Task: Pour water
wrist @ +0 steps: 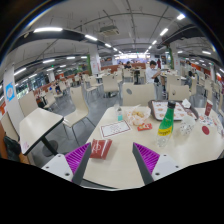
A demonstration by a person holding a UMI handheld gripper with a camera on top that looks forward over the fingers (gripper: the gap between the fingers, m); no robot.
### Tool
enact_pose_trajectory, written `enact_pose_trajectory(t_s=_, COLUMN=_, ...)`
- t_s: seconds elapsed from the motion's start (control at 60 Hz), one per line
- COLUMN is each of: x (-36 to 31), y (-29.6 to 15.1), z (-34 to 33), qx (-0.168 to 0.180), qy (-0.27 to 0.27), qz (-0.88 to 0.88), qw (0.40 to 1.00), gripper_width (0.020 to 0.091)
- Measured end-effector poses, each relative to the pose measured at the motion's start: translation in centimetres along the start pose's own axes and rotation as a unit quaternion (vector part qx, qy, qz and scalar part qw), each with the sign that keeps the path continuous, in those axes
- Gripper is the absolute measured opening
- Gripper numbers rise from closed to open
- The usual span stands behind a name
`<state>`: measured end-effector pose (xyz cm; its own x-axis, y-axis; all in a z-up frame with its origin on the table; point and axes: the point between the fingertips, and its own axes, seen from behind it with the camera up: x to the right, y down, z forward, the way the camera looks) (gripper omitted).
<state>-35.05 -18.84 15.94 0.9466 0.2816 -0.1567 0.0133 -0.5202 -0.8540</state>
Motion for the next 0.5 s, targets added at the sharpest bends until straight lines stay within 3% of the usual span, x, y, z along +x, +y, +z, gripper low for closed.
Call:
enact_pose_trajectory(t_s=0.3, x=2.5, y=-0.7, z=2.7, qx=0.049, qy=0.036, qz=-0.002, qw=0.998, gripper_width=0.0842)
enact_pose_trajectory(t_s=0.433, x=8.6, y=-0.5, z=2.6, qx=0.094, qy=0.091, qz=0.007, qw=0.991, gripper_width=0.0843)
enact_pose_trajectory(t_s=0.5, x=13.4, y=0.2, z=3.5, qx=0.094, qy=0.13, qz=0.003, qw=0.987, gripper_width=0.0851)
